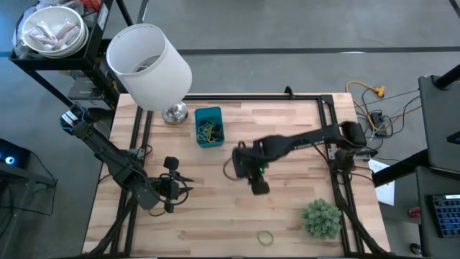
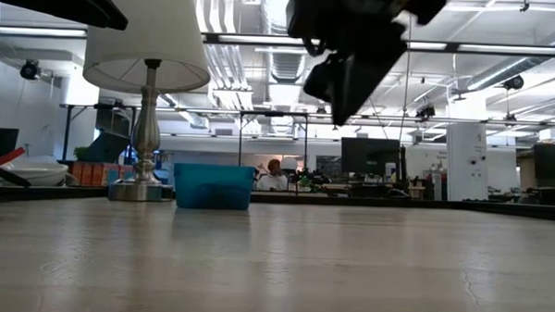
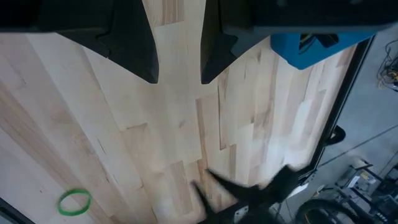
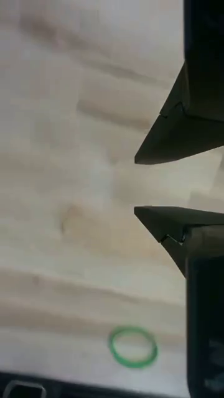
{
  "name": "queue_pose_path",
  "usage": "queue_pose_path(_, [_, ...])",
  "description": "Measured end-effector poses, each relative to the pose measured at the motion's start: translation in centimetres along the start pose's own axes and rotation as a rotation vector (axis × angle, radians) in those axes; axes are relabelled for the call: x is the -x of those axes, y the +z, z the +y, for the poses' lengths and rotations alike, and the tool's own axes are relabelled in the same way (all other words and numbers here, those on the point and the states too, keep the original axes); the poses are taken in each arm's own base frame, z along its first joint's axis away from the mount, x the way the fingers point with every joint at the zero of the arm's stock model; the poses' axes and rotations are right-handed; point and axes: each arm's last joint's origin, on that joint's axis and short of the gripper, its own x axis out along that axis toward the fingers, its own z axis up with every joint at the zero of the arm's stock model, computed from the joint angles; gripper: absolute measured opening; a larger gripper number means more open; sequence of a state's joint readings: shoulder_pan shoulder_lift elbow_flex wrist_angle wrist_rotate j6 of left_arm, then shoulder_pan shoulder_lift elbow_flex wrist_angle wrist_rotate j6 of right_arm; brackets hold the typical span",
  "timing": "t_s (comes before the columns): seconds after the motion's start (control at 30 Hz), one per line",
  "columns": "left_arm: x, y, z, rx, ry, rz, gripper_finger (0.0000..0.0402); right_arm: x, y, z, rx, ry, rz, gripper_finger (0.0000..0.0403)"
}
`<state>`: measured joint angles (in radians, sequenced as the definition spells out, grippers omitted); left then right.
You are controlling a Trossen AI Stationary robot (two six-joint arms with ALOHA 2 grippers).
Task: Pick and place rubber bands into bin
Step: Put the green rubber band into the blue bin
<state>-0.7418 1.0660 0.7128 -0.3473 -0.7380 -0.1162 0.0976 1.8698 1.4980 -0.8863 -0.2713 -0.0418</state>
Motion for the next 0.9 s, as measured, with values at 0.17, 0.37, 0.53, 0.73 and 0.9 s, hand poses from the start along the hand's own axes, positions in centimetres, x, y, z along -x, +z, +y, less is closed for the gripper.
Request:
queue_pose_path(0.17, [0.0,0.0,0.0,0.003,0.000,0.000,0.0105,-1.6,-0.7,4.3,0.034,0.036,0.053,0.0107])
queue_pose_path(0.37, [0.0,0.0,0.0,0.008,0.000,-0.001,0.0105,-3.5,-2.2,8.4,0.046,0.055,0.117,0.0100])
queue_pose_path(0.53, [0.0,0.0,0.0,0.011,0.000,-0.003,0.0105,-5.1,-3.2,10.9,0.074,0.080,0.097,0.0094])
queue_pose_path(0.73, [0.0,0.0,0.0,0.011,0.000,-0.003,0.0105,-6.8,-4.0,12.9,0.147,0.121,0.020,0.0088])
queue_pose_path(0.9, [0.0,0.0,0.0,0.010,0.000,-0.003,0.0105,-7.9,-4.7,13.9,0.181,0.132,-0.031,0.0091])
